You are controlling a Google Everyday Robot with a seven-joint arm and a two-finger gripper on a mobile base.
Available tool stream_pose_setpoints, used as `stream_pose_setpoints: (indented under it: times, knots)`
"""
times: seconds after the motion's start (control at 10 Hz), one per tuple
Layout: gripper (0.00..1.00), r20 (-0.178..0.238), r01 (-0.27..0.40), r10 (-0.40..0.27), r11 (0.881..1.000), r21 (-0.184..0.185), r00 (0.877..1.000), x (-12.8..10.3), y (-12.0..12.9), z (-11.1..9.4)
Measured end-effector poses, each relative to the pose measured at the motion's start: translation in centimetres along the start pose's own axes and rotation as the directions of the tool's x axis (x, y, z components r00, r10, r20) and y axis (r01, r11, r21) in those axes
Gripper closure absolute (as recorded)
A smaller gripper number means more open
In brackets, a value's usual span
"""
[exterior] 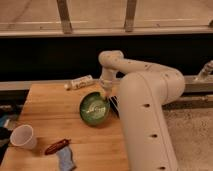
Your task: Drag the ceramic bowl in a circle
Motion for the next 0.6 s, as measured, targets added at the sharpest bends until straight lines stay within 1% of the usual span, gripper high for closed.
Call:
stream_pose_setpoints:
  times: [0.2, 0.3, 0.4, 0.6]
  knots:
    - [1.00, -0.008, 0.035, -0.035, 0.999, -0.008, 0.999, -2.0, 0.3, 0.2]
    - [1.00, -0.012, 0.063, -0.063, 0.998, -0.013, 0.998, -3.0, 1.3, 0.3]
    - [1.00, -0.021, 0.085, -0.085, 0.996, -0.016, 0.996, -3.3, 2.5, 0.5]
    - [1.00, -0.046, 0.113, -0.114, 0.993, -0.019, 0.992, -2.0, 5.4, 1.1]
